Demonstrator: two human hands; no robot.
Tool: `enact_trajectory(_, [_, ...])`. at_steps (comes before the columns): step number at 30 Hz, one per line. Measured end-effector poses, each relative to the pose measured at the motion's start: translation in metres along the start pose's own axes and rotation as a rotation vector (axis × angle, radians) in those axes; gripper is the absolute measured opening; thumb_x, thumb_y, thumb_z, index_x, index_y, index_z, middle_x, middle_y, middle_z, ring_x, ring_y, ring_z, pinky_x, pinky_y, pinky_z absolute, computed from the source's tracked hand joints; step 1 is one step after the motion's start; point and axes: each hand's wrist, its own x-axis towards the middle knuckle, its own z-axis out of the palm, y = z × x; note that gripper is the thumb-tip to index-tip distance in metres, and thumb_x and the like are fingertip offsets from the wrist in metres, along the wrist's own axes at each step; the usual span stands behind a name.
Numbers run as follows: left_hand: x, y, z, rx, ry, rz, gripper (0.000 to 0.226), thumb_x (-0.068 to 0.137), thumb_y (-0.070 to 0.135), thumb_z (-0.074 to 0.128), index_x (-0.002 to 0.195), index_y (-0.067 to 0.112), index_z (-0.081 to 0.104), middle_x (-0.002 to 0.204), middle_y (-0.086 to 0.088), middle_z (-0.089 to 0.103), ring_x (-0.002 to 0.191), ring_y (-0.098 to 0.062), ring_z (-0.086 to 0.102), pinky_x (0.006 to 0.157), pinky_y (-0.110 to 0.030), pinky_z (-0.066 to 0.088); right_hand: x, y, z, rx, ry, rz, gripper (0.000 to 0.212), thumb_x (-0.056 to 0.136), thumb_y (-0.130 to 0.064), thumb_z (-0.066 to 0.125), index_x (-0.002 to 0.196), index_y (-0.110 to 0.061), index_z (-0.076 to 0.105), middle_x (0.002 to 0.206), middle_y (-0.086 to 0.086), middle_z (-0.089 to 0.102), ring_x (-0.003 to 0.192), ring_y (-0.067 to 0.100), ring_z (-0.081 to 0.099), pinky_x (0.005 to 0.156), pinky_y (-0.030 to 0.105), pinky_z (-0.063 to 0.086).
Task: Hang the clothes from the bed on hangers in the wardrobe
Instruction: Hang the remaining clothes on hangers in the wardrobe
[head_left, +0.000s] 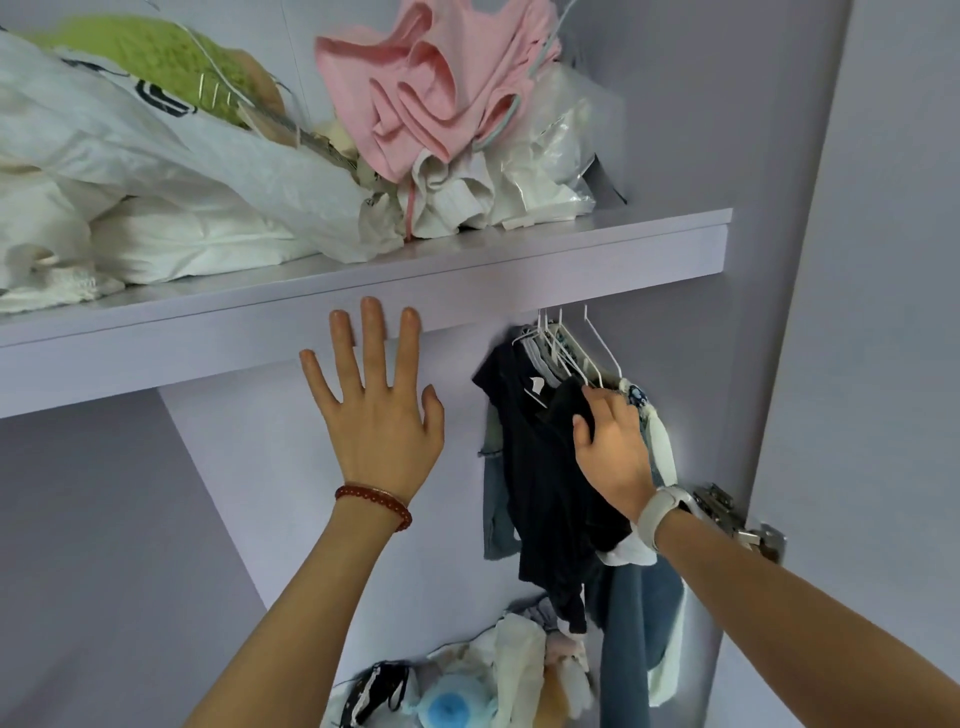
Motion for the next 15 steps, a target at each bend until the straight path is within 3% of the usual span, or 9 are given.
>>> enact_trajectory(3, [-0.027,0.011,-0.002,-0.166,-0.048,-0.057,0.069,0.081,0.030,0.049,0.145,0.019,0.025,0.152,-0.013,0.017,0.140,-0.033,0.006,0.109,-0.057,0.000,-0.023,0.000,-0.010,-0.089,0.020,-0.111,0.055,0.089,-0.033,0.026,0.130,-0.003,0.047,0.133,0.016,0.048,0.123,0.036,0.042,0.104,0.047,0.034])
enact_trajectory(8, [-0.117,0.026,-0.001,-0.379,-0.329,-0.099,0.059,0.083,0.034,0.032,0.140,0.019,0.028,0.147,-0.015,0.032,0.135,-0.034,0.022,0.103,-0.061,0.018,-0.112,0.011,-0.021,-0.144,0.001,-0.059,0.050,0.090,-0.028,0.029,0.128,-0.003,0.050,0.131,0.019,0.051,0.122,0.039,0.046,0.103,0.050,0.033])
enact_trajectory(11, [-0.187,0.040,-0.011,-0.439,-0.571,-0.043,0.054,0.082,0.035,0.034,0.132,0.015,0.043,0.139,-0.017,0.044,0.127,-0.039,0.041,0.095,-0.063,0.032,-0.195,0.027,-0.023,-0.153,-0.089,0.097,0.052,0.090,-0.030,0.028,0.129,-0.004,0.048,0.134,0.018,0.049,0.125,0.039,0.042,0.102,0.051,0.036])
enact_trajectory(15, [-0.273,0.059,-0.036,-0.542,-0.832,0.032,0.046,0.074,0.012,0.064,0.120,0.006,0.059,0.132,-0.020,0.050,0.122,-0.043,0.046,0.088,-0.067,0.038,-0.310,0.044,-0.037,-0.200,-0.169,0.412,0.064,0.088,-0.041,0.016,0.137,-0.007,0.039,0.143,0.015,0.039,0.135,0.035,0.029,0.110,0.049,0.028])
